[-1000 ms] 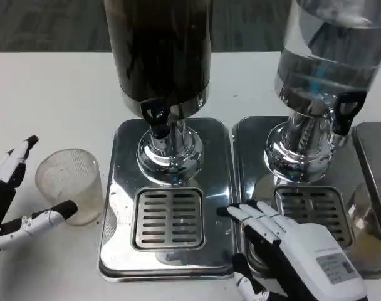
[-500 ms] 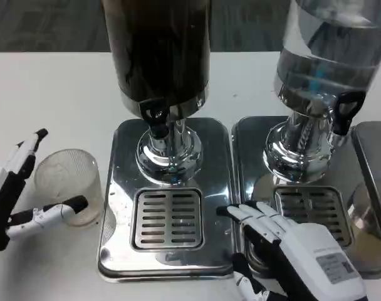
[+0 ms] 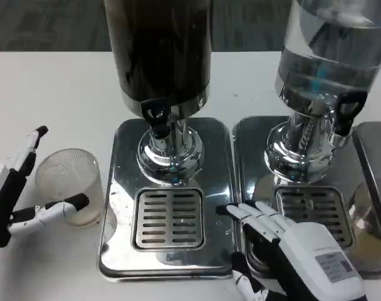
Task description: Grasp the cup under the faucet to collect the drink, then remove the cup.
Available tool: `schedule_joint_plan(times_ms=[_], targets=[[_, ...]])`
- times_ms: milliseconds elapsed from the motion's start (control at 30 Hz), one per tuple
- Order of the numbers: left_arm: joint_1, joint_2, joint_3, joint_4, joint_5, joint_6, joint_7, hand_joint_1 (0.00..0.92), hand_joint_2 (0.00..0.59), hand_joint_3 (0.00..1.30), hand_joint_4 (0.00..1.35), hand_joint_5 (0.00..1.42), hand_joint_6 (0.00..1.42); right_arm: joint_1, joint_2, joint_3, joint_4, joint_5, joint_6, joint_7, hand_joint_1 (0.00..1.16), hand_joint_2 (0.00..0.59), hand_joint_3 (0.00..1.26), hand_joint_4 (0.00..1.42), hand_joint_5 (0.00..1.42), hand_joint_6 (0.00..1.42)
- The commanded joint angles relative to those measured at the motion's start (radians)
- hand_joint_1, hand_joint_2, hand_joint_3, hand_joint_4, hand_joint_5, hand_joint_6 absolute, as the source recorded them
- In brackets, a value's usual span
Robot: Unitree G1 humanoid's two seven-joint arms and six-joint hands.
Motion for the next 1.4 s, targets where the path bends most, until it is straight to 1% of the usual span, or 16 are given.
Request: schedule_joint_plan(times_ms=[33, 200, 333, 500, 667, 867, 1000, 1067, 1267, 1400], targets=[[-0.027, 0.013, -0.03, 0.032, 0.03, -0.027, 0.059, 0.185, 0.056, 0.0, 0.0, 0.08, 0.2, -0.001, 0.004, 0.0, -0.001, 0.011, 0.007, -0.004, 0.51, 0.583, 0.18, 0.15, 0.11, 0.24], [-0.046, 0.002, -0.054, 0.065, 0.035, -0.034, 0.083, 0.187, 0.058, 0.0, 0.0, 0.08, 0.19, 0.001, 0.01, 0.001, -0.005, 0.007, 0.011, -0.006, 0.52, 0.583, 0.19, 0.16, 0.11, 0.25], [-0.062, -0.006, -0.074, 0.095, 0.028, -0.044, 0.083, 0.197, 0.078, 0.0, 0.0, 0.1, 0.21, 0.007, 0.016, 0.003, -0.007, 0.006, 0.017, -0.004, 0.52, 0.583, 0.19, 0.16, 0.12, 0.25], [-0.075, -0.023, -0.091, 0.126, 0.03, -0.068, 0.097, 0.203, 0.086, 0.0, 0.0, 0.11, 0.22, 0.016, 0.02, 0.003, -0.013, 0.008, 0.025, 0.002, 0.52, 0.583, 0.19, 0.17, 0.12, 0.25], [-0.078, -0.039, -0.108, 0.143, 0.022, -0.08, 0.115, 0.2, 0.088, 0.0, 0.0, 0.12, 0.23, 0.021, 0.017, 0.0, -0.023, 0.011, 0.03, 0.006, 0.52, 0.579, 0.19, 0.17, 0.12, 0.24], [-0.078, -0.059, -0.115, 0.154, 0.016, -0.091, 0.132, 0.203, 0.116, 0.0, 0.0, 0.16, 0.25, 0.019, 0.016, -0.004, -0.026, 0.019, 0.032, 0.011, 0.52, 0.575, 0.19, 0.19, 0.12, 0.23], [-0.078, -0.068, -0.117, 0.159, 0.014, -0.096, 0.141, 0.228, 0.132, 0.0, 0.0, 0.23, 0.3, 0.02, 0.017, -0.004, -0.031, 0.024, 0.036, 0.015, 0.52, 0.575, 0.19, 0.19, 0.12, 0.23], [-0.077, -0.071, -0.116, 0.161, 0.011, -0.099, 0.142, 0.231, 0.135, 0.02, 0.03, 0.27, 0.33, 0.021, 0.015, -0.004, -0.034, 0.023, 0.037, 0.016, 0.52, 0.575, 0.19, 0.19, 0.12, 0.24], [-0.077, -0.079, -0.117, 0.166, 0.003, -0.106, 0.138, 0.26, 0.154, 0.14, 0.13, 0.4, 0.46, 0.022, 0.01, -0.01, -0.04, 0.041, 0.038, 0.026, 0.52, 0.575, 0.19, 0.19, 0.13, 0.24], [-0.075, -0.083, -0.118, 0.165, 0.003, -0.111, 0.157, 0.28, 0.167, 0.22, 0.23, 0.49, 0.59, 0.021, 0.01, -0.012, -0.041, 0.055, 0.041, 0.037, 0.51, 0.575, 0.19, 0.19, 0.13, 0.24]])
